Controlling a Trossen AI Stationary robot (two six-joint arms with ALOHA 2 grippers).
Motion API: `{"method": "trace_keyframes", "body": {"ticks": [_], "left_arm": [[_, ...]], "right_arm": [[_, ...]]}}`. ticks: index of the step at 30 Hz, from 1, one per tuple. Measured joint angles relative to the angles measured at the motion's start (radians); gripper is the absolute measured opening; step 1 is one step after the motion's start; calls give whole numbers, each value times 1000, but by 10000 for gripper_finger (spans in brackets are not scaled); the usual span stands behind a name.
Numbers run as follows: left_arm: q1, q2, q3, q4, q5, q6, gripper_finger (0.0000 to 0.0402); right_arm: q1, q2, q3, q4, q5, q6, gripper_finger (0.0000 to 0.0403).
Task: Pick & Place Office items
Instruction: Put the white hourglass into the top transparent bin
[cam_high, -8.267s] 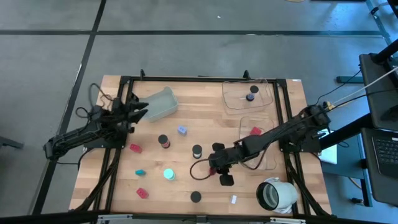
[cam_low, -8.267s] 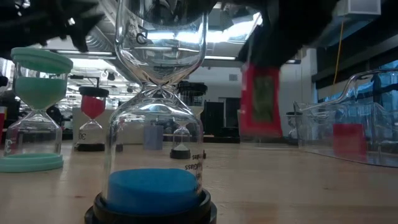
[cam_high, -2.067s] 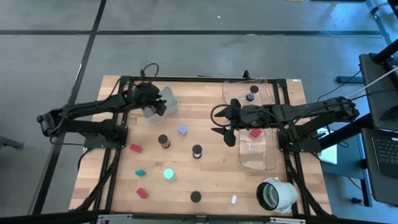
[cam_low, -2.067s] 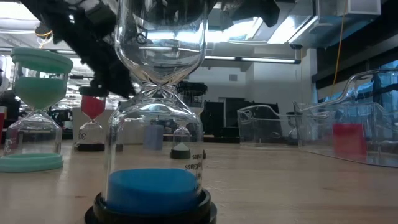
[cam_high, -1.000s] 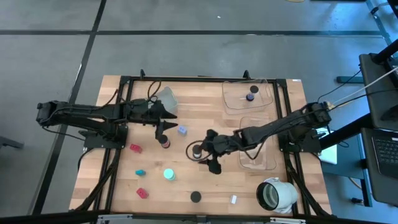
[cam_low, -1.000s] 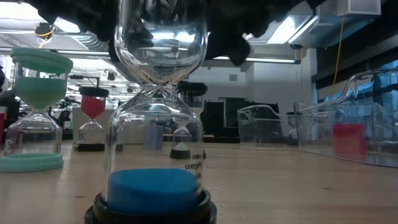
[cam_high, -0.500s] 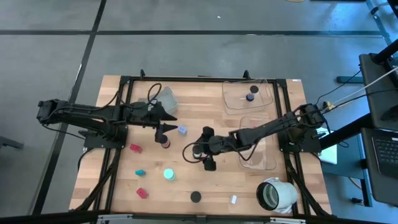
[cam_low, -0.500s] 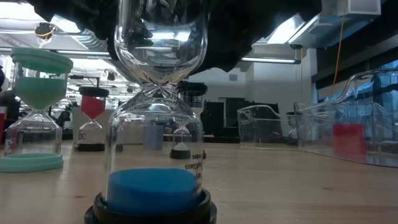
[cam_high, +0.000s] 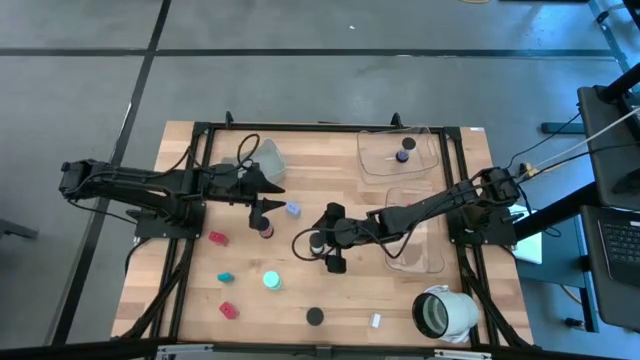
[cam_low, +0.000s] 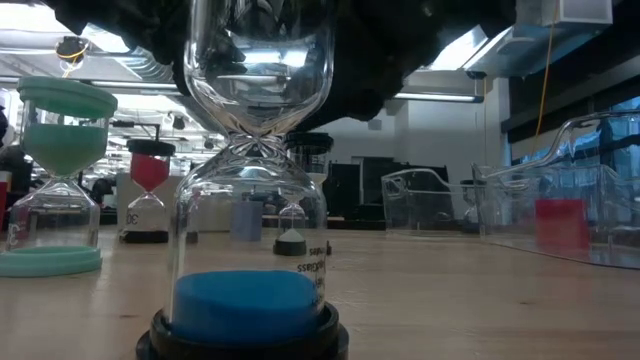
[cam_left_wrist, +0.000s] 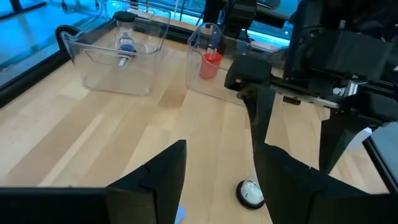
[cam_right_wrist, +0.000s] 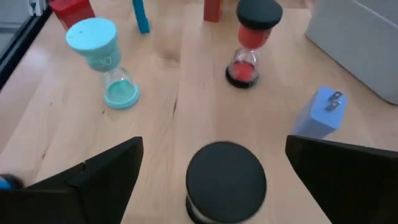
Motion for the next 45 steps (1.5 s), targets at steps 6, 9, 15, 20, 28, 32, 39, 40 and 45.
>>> {"method": "trace_keyframes", "body": {"ticks": [6, 9, 15, 20, 28, 32, 39, 40, 45], "left_arm": [[0, 0, 0, -7, 0, 1, 184], [0, 0, 0, -9, 0, 1, 184], [0, 0, 0, -12, 0, 1, 185], [0, 0, 0, -17, 0, 1, 184], [0, 0, 0, -37, -1, 0, 184], [0, 0, 0, -39, -1, -1, 184], [0, 0, 0, -38, 0, -2, 184], [0, 0, 0, -38, 0, -2, 184], [0, 0, 0, -38, 0, -2, 184]], "right_arm": [[-16, 31, -1, -16, -12, 34, 390], [-22, 50, -1, -9, -12, 34, 390], [-28, 51, -1, -8, -23, 55, 384], [-29, 51, -1, -22, -32, 91, 347], [-29, 51, -1, -30, -35, 139, 252], [-29, 51, -1, -30, -35, 139, 213], [-29, 39, -1, -33, -34, 190, 213], [-29, 31, -1, -35, -34, 190, 213], [-45, -51, -1, -111, -24, 189, 213]]}}
